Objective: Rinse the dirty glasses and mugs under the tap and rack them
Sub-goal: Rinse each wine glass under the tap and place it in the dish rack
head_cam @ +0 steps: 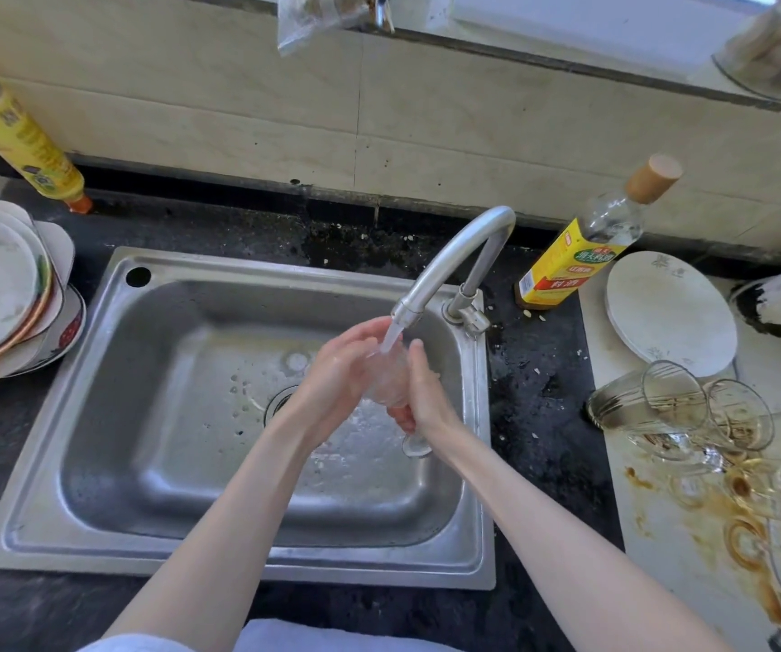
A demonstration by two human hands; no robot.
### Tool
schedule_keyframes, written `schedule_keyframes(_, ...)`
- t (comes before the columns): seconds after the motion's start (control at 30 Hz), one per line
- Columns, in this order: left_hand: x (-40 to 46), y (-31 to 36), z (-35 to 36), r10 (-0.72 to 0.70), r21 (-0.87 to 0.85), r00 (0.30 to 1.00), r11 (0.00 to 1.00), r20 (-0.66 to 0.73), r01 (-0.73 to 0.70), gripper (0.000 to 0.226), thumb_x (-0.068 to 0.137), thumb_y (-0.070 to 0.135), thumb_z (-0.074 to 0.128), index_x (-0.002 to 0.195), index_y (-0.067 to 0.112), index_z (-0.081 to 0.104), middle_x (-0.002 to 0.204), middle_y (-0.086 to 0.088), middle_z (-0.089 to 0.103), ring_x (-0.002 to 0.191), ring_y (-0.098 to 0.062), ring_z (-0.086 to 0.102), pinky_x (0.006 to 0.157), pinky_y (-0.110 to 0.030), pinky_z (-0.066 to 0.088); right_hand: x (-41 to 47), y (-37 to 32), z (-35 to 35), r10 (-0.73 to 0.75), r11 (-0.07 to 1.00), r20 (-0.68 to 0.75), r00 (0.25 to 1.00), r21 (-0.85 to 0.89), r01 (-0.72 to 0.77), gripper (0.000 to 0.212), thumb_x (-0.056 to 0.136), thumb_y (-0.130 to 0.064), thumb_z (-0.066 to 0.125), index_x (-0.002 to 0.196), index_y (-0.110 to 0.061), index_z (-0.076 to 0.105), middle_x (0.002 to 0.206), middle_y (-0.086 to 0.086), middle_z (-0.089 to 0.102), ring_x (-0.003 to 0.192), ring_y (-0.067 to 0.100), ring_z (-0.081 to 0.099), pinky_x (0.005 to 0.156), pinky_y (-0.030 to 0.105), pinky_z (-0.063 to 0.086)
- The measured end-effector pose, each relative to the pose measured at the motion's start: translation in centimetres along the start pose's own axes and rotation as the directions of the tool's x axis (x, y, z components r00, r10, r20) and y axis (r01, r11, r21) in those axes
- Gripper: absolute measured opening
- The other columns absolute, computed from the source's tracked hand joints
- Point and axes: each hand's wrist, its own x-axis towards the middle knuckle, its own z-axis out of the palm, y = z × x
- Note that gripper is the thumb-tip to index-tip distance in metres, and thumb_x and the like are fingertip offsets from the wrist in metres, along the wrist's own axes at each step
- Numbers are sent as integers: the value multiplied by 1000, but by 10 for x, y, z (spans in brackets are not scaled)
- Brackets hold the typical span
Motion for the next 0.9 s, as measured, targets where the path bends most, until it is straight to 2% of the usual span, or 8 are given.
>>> schedule_keyframes(0.17, -5, 6, -1, -24, 51, 998, 998, -52, 26, 43, 89, -10, 30, 123, 4, 53, 117, -13, 59, 97, -24, 61, 74, -33, 51, -1, -5, -5, -68, 991, 41, 997, -108, 72, 59, 100, -48, 9, 105, -21, 61, 68, -8, 54, 50, 1, 42, 46, 16, 30)
schedule_keyframes(0.27, -9, 9, -9, -41, 64, 999, 997, -4, 41, 49, 84, -16, 36, 125, 5, 53, 128, -17, 55, 108, -25, 57, 90, -34, 46, -3, -4, -9, -157, 984, 68, 985, -72, 161, 48, 102, -41, 15, 100, -27, 61, 66, -13, 61, 48, -5, 50, 47, 11, 34)
schedule_keyframes(0.37, -17, 23, -14, -80, 294, 983, 955, 165, 28, 51, 74, -10, 51, 119, 13, 59, 113, -7, 66, 101, -16, 63, 88, -26, 48, 2, -4, -10, -187, 973, 76, 979, -126, 195, 60, 98, -55, 13, 97, -31, 68, 92, -2, 73, 85, 8, 63, 77, 29, 47)
schedule_keyframes(0.43, -17, 30, -10, -57, 617, 983, 784, 174, -64, 43, 76, -10, 53, 105, 18, 65, 90, 0, 70, 80, -10, 63, 75, -15, 48, 7, -3, -8, -178, 960, 106, 978, -201, 197, 69, 88, -69, 9, 108, -36, 66, 113, -4, 68, 108, 12, 59, 100, 40, 42)
schedule_keyframes(0.57, -8, 33, -3, 93, 904, 994, 417, 57, -91, 26, 77, -6, 46, 75, 10, 66, 53, 5, 56, 45, 0, 48, 45, -10, 37, 1, -8, -7, -151, 944, 184, 971, -263, 197, 76, 79, -80, 5, 97, -37, 66, 80, -11, 64, 65, 5, 56, 65, 24, 42)
schedule_keyframes(0.67, -6, 27, -4, 61, 845, 996, 534, -65, 23, 24, 84, -4, 38, 68, -4, 56, 45, -1, 56, 30, -5, 49, 34, -15, 35, -12, -12, -12, -279, 878, 176, 944, -352, 324, 61, 90, -66, 12, 110, -26, 54, 101, -9, 59, 92, 15, 54, 78, 24, 32)
schedule_keyframes(0.77, -10, 19, -5, -121, 665, 991, 736, -55, 127, 29, 97, 4, 32, 91, -14, 55, 50, -7, 61, 31, -13, 48, 33, -16, 32, -21, -8, -21, -367, 798, 206, 907, -432, 421, 65, 87, -67, 22, 129, -20, 37, 118, -7, 52, 107, 11, 46, 88, 27, 30)
schedule_keyframes(0.9, -5, 19, -8, -126, 804, 989, 595, 82, 9, 15, 85, -9, 39, 95, -3, 48, 66, -21, 64, 35, -16, 48, 34, -21, 35, -12, -3, -18, -257, 764, 100, 961, -588, 265, 70, 88, -66, 3, 99, -15, 49, 81, -4, 56, 82, 21, 54, 76, 35, 39)
